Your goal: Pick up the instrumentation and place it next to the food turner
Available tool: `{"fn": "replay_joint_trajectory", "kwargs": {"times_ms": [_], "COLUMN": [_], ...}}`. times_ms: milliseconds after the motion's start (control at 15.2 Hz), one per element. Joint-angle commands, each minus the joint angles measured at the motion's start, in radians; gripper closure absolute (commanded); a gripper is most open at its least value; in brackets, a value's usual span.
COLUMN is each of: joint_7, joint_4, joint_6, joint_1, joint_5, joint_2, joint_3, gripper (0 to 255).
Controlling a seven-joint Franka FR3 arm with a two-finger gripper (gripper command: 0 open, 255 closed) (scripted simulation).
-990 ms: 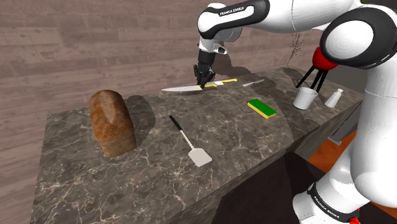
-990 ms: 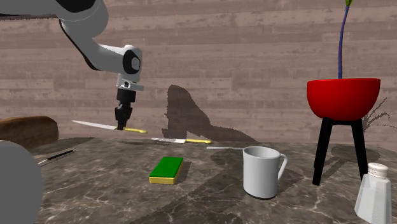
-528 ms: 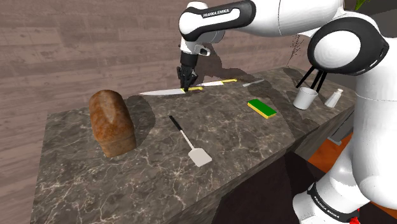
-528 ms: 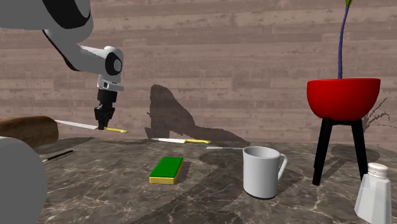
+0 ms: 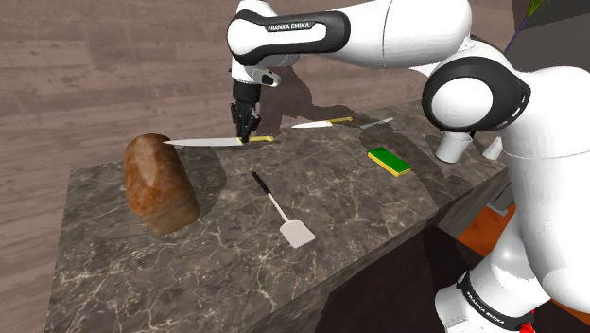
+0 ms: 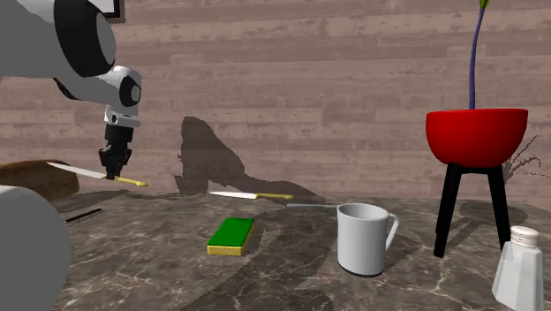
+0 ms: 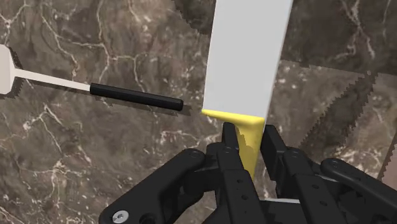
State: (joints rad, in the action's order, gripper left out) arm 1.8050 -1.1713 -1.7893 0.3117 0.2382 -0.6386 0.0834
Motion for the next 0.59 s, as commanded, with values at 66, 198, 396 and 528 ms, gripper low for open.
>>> {"fn": "replay_joint_trajectory", "kwargs": {"times_ms": [66, 198, 396, 528], "joint_7": [0.062, 0.106, 0.104, 0.098], "joint_4": [0.176, 0.335, 0.311, 0.275], "joint_6": [0.061, 0.12, 0.094, 0.064], "joint_1": [0.03, 0.048, 0.052, 0.054], "joint_5": [-0.004, -0.008, -0.007, -0.006], "joint_2": [-0.104, -0.197, -0.198, -0.194], "joint_3": [-0.013, -0.021, -0.021, -0.021], "gripper": [255, 255, 255, 255]}}
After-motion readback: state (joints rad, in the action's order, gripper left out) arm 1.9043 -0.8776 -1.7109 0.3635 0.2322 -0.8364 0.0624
